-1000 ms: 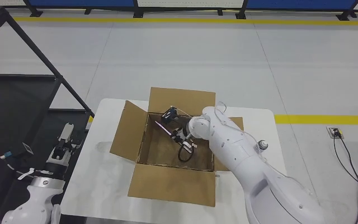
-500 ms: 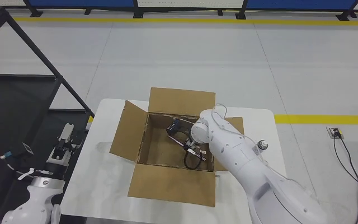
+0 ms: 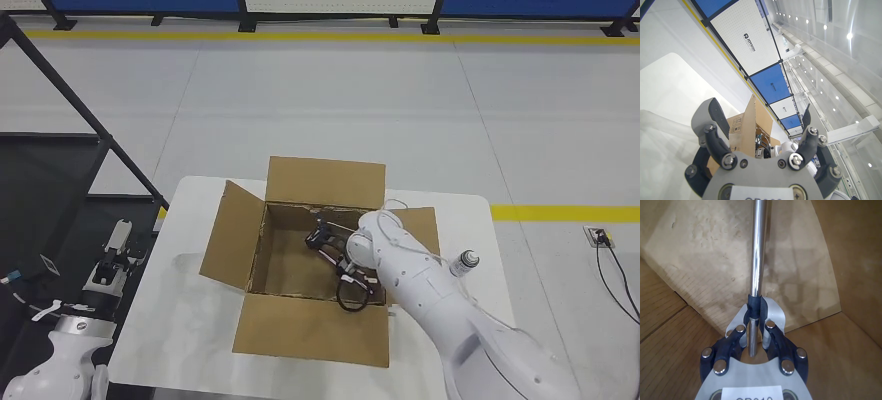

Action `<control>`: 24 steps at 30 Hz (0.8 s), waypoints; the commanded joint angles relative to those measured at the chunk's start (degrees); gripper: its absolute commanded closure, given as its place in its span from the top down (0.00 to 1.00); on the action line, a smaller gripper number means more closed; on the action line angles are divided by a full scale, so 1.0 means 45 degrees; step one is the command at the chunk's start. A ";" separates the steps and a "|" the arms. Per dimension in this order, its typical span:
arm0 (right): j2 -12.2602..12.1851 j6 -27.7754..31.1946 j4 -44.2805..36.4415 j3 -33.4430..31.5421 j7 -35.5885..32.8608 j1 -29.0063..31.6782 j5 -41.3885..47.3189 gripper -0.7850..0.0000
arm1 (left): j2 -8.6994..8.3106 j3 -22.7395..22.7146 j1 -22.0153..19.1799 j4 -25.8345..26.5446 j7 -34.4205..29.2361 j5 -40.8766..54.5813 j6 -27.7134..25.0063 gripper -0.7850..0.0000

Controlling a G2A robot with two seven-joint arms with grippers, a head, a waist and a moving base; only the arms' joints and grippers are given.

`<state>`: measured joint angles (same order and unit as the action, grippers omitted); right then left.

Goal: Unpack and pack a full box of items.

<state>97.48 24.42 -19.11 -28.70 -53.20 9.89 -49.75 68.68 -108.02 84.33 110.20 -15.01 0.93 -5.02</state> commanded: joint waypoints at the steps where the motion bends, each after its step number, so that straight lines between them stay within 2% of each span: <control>1: 0.0029 -0.0081 -0.0009 -0.0007 -0.0032 0.0026 -0.0030 0.32 | 0.0000 0.0000 0.0000 0.0000 0.0000 0.0000 0.0000 1.00; 9: 0.0151 -0.0277 -0.0033 -0.0050 0.0057 0.0076 -0.0162 0.34 | 0.0000 0.0000 0.0000 0.0000 0.0000 0.0000 0.0000 1.00; 24: 0.0444 -0.0588 0.0301 -0.0093 0.0332 0.0220 -0.0418 0.29 | 0.0000 0.0000 0.0000 0.0000 0.0000 0.0000 0.0000 1.00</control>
<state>99.40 21.72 -17.96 -29.10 -51.65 10.85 -51.61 68.68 -108.02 84.33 110.20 -15.01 0.93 -5.02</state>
